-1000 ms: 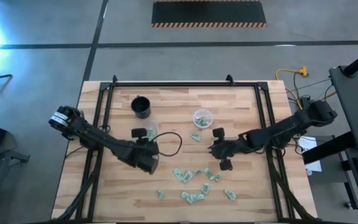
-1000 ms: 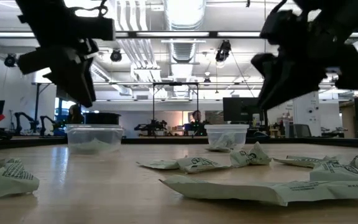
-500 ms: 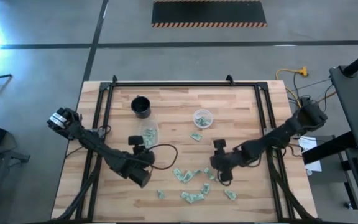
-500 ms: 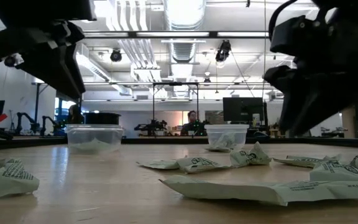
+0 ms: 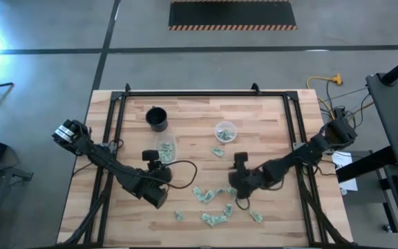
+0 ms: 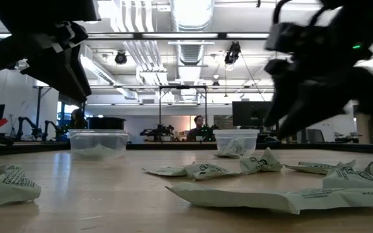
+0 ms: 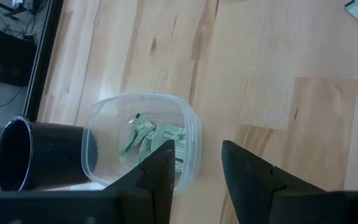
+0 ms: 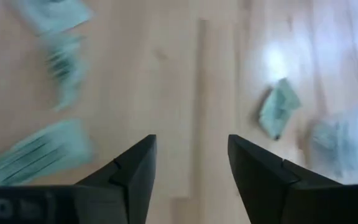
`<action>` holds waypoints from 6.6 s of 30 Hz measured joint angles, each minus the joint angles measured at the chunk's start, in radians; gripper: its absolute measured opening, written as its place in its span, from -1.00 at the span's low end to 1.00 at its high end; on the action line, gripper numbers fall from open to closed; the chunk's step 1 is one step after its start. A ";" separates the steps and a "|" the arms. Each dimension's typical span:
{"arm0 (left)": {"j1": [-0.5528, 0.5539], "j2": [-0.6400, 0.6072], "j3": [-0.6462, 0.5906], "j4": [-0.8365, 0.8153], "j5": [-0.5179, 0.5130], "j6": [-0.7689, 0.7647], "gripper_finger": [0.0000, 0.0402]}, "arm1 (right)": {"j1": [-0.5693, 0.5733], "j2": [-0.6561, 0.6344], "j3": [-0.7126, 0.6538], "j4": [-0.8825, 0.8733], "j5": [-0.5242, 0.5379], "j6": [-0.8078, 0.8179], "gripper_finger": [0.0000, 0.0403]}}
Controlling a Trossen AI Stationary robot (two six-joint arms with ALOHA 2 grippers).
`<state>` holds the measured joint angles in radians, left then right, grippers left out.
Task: Pick and place items into bin
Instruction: Put the stevia packet into the right transparent bin, then put the stevia packet into the left transparent bin
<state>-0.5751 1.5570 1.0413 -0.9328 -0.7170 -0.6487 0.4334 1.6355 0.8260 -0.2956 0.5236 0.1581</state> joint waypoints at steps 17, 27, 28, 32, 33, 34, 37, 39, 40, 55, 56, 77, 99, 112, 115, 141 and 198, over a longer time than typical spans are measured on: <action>0.000 0.000 -0.009 0.010 -0.014 -0.001 -0.42 | -0.309 0.145 0.111 0.022 -0.143 -0.096 -0.24; -0.002 0.000 -0.015 0.012 -0.016 -0.001 -0.42 | -0.330 0.180 0.121 0.033 -0.187 -0.117 -0.31; -0.002 0.000 -0.015 0.013 -0.016 -0.001 -0.42 | -0.331 0.181 0.120 0.033 -0.187 -0.117 -0.32; -0.002 0.000 -0.013 0.013 -0.015 0.000 -0.42 | -0.335 0.181 0.120 0.033 -0.185 -0.117 -0.35; -0.002 0.000 -0.012 0.013 -0.015 0.000 -0.42 | -0.337 0.181 0.120 0.032 -0.185 -0.117 -0.36; -0.002 0.000 -0.012 0.014 -0.015 0.000 -0.42 | -0.341 0.181 0.120 0.032 -0.185 -0.117 -0.37; -0.002 0.000 -0.013 0.016 -0.015 0.000 -0.42 | -0.352 0.181 0.119 0.030 -0.184 -0.117 -0.40; -0.002 0.000 -0.013 0.016 -0.014 0.000 -0.42 | -0.358 0.181 0.118 0.030 -0.185 -0.115 -0.42; -0.002 0.000 -0.013 0.016 -0.014 0.000 -0.42 | -0.359 0.181 0.118 0.030 -0.185 -0.115 -0.42; -0.002 0.000 -0.012 0.023 -0.014 0.000 -0.42 | -0.363 0.181 0.114 0.010 -0.193 -0.133 -0.90; -0.002 0.000 -0.012 0.027 -0.014 0.001 -0.42 | -0.362 0.181 0.114 0.009 -0.192 -0.136 -0.93; -0.001 0.000 -0.012 0.026 -0.014 0.002 -0.42 | -0.320 0.033 0.114 -0.092 -0.046 -0.147 -0.96; -0.001 0.000 -0.013 0.034 -0.014 0.008 -0.42 | -0.567 -0.031 0.104 -0.144 -0.096 -0.196 -0.94; -0.002 0.000 -0.010 0.035 0.039 0.037 -0.42 | -0.560 -0.089 0.104 -0.150 -0.140 -0.196 -0.27; -0.009 0.000 -0.010 0.040 0.064 0.037 -0.42 | -0.553 -0.126 0.104 -0.150 -0.125 -0.213 -0.18; -0.219 0.176 0.008 0.585 0.296 0.315 -0.42 | -0.184 -0.466 -0.049 -0.191 -0.108 -0.106 -0.13; -0.111 0.034 -0.001 0.117 -0.052 0.115 -1.00 | -0.076 -0.469 -0.121 -0.113 -0.114 -0.022 -0.13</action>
<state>-0.6862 1.5908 1.0408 -0.8155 -0.7691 -0.5337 0.3579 1.1667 0.7053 -0.4088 0.4100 0.1356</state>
